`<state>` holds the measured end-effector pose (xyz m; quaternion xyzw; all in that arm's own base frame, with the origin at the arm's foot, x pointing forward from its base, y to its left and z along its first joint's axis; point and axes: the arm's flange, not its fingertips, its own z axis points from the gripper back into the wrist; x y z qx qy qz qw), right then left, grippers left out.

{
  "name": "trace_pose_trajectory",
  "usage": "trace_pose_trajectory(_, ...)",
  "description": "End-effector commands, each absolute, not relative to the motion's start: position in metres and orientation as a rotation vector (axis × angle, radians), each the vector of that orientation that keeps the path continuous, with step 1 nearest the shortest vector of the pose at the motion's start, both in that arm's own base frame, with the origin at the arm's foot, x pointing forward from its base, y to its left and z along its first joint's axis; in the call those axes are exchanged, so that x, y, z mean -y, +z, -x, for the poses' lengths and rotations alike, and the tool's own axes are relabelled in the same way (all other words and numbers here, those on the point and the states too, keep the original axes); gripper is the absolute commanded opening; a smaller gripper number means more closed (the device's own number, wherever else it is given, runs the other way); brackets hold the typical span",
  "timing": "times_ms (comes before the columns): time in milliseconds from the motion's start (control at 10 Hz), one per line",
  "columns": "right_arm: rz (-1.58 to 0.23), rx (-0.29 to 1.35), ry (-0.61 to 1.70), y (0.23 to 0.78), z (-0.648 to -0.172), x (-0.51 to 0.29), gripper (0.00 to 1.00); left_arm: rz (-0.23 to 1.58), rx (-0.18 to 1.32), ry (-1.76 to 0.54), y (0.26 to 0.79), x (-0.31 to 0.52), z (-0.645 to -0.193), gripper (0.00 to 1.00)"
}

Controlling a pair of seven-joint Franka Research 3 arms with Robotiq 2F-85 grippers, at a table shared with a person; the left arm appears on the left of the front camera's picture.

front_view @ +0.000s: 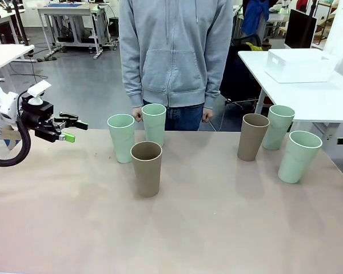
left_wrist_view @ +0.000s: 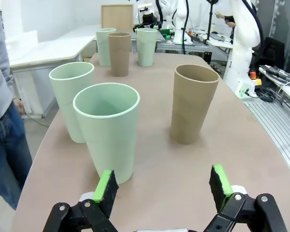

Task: Stack the cups and store them in the basket.
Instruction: Pick up two Reusable plastic cups , one in each hand.

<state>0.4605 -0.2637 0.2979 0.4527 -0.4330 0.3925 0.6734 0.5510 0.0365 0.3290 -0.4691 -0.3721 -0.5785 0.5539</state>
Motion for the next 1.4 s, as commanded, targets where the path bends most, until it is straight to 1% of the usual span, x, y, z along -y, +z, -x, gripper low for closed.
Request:
trace_pose_trajectory(0, -1.001, 0.977, 0.901, 0.313, -0.462, 0.262, 1.00, 1.096, 0.872, -1.386, 0.337, -0.040, -0.546, 1.00)
trace_pose_trajectory(200, -1.013, 0.980, 0.891, 0.303, -0.461, 0.264, 1.00, 1.103, 0.877, -1.371, 0.331, -0.039, -0.550, 1.00)
trace_pose_trajectory(300, -1.047, 1.065, 0.940, 0.292, -0.454, 0.250, 1.00, 1.122, 0.963, -1.408, 0.314, -0.037, -0.551, 1.00)
trace_pose_trajectory(500, -1.037, 1.187, 0.997, 0.275, -0.449, 0.225, 1.00, 1.137, 1.100, -1.455, 0.294, -0.029, -0.551, 1.00)
trace_pose_trajectory(600, -1.033, 1.199, 1.012, 0.268, -0.448, 0.216, 1.00, 1.150, 1.131, -1.468, 0.289, -0.025, -0.551, 1.00)
trace_pose_trajectory(800, -1.091, 1.206, 1.015, 0.254, -0.452, 0.204, 1.00, 1.174, 1.181, -1.472, 0.278, -0.011, -0.557, 1.00)
trace_pose_trajectory(1100, -1.100, 1.188, 1.003, 0.239, -0.454, 0.187, 1.00, 1.206, 1.230, -1.465, 0.263, 0.008, -0.561, 1.00)
trace_pose_trajectory(1300, -1.097, 1.206, 0.988, 0.231, -0.460, 0.183, 1.00, 1.200, 1.259, -1.474, 0.261, 0.012, -0.562, 1.00)
